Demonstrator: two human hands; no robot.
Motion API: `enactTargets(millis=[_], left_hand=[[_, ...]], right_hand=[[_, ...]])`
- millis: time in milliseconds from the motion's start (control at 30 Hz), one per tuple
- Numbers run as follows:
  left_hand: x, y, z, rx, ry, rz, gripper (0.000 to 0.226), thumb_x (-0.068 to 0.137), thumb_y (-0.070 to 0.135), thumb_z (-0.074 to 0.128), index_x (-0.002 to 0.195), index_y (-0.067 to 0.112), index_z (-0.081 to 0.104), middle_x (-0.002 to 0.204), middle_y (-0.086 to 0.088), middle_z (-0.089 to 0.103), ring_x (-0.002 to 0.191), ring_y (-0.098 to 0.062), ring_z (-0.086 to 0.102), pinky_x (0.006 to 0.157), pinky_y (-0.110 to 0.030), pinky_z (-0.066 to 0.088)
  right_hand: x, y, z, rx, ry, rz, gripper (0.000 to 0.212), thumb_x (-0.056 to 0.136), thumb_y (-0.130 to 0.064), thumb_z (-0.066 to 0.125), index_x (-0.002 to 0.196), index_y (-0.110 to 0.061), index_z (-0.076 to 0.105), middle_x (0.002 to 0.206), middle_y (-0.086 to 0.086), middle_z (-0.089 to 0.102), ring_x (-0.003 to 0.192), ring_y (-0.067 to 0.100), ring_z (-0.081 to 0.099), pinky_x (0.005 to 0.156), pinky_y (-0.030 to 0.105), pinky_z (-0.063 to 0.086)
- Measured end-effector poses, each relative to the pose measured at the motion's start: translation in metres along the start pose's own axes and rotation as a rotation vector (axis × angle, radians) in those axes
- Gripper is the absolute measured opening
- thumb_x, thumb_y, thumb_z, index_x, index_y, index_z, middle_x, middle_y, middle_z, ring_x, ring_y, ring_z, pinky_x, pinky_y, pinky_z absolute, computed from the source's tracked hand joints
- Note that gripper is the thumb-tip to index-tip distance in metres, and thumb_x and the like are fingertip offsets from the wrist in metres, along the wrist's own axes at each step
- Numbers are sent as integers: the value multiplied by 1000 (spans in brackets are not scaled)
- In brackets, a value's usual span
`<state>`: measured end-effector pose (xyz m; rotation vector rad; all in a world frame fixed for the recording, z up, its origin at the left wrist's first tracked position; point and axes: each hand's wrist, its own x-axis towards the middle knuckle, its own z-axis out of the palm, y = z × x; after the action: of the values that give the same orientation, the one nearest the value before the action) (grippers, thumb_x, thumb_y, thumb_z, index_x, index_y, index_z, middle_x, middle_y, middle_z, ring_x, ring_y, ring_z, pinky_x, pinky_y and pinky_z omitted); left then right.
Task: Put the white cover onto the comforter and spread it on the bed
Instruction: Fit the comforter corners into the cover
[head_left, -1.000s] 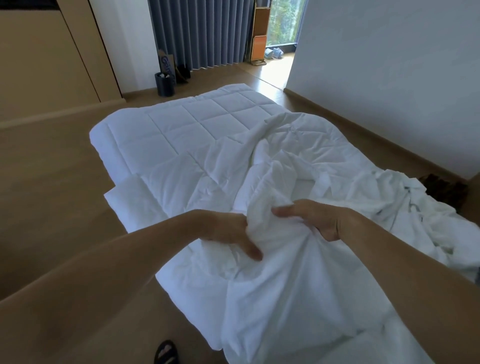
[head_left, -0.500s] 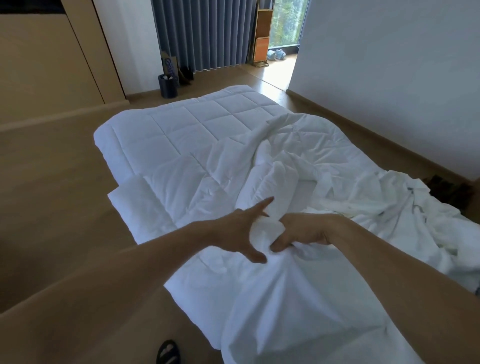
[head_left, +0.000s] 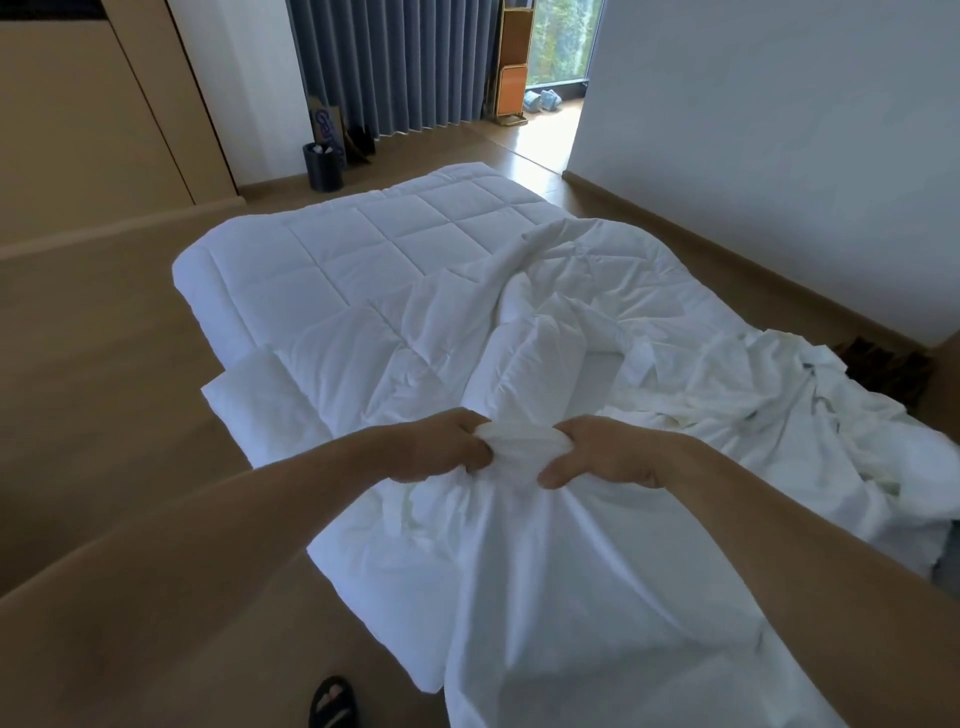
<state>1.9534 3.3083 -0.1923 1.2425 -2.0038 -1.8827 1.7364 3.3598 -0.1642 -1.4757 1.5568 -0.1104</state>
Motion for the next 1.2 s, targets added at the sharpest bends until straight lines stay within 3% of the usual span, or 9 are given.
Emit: enactTargets(millis=[200, 300, 400, 533, 867, 1000, 1067, 1133, 1200], left_hand=[[1, 5, 13, -362, -4, -51, 22, 83, 21, 59, 102, 14, 67, 94, -8, 72, 85, -22, 68, 80, -34, 56], [2, 18, 12, -147, -123, -51, 33, 83, 31, 73, 115, 26, 64, 108, 1, 73, 100, -16, 70, 88, -32, 56], [4, 14, 5, 13, -147, -115, 47, 77, 18, 78, 122, 15, 64, 115, -7, 71, 105, -24, 69, 97, -42, 55], [3, 2, -6, -259, -132, -172, 24, 88, 2, 62, 111, 3, 67, 105, -14, 71, 95, -28, 69, 92, -40, 56], [12, -14, -31, -447, -180, -234, 27, 94, 5, 56, 118, -6, 59, 97, -20, 71, 85, -33, 70, 78, -44, 60], [16, -19, -48, -499, -224, -252, 45, 93, 13, 55, 134, -3, 52, 113, -23, 60, 92, -35, 64, 83, -46, 57], [17, -20, -58, -480, -259, -238, 47, 91, 15, 58, 133, -4, 53, 112, -23, 61, 92, -36, 64, 83, -46, 57], [16, -22, -66, -388, -287, -194, 46, 88, 21, 64, 128, -1, 58, 114, -23, 66, 101, -39, 66, 94, -50, 54], [15, -28, -71, -204, -303, -150, 58, 77, 38, 79, 123, 6, 64, 116, -14, 71, 109, -36, 66, 104, -52, 47]], right_hand=[[6, -13, -12, 270, 113, -83, 20, 86, -14, 71, 105, -10, 74, 105, 8, 75, 100, 24, 69, 92, 34, 51], [14, -25, -15, 292, 209, -92, 13, 79, -5, 71, 91, -7, 72, 88, 8, 71, 84, 23, 66, 77, 32, 53], [18, -23, -6, 227, 278, -98, 16, 73, -4, 73, 88, -8, 67, 84, 3, 66, 81, 19, 60, 72, 30, 48], [21, -8, 11, 231, 382, -84, 26, 75, -10, 79, 97, -6, 67, 89, 5, 67, 80, 17, 59, 70, 27, 44], [20, 8, 72, 287, 867, 49, 68, 75, -28, 84, 135, -29, 50, 130, -14, 43, 122, 5, 42, 99, 22, 32], [17, 8, 110, 318, 759, -14, 65, 70, -46, 85, 126, -38, 52, 133, -16, 51, 122, 3, 47, 103, 25, 37], [19, 9, 128, 193, 622, 45, 54, 76, -49, 79, 125, -38, 59, 123, -22, 57, 115, 0, 54, 101, 27, 42], [22, 8, 138, 81, 697, 108, 13, 92, -34, 67, 104, -36, 68, 96, -24, 64, 93, 0, 60, 91, 29, 47], [22, -6, 140, 202, 875, 133, 22, 99, -24, 56, 82, -36, 64, 70, -15, 66, 73, 5, 61, 76, 29, 49]])
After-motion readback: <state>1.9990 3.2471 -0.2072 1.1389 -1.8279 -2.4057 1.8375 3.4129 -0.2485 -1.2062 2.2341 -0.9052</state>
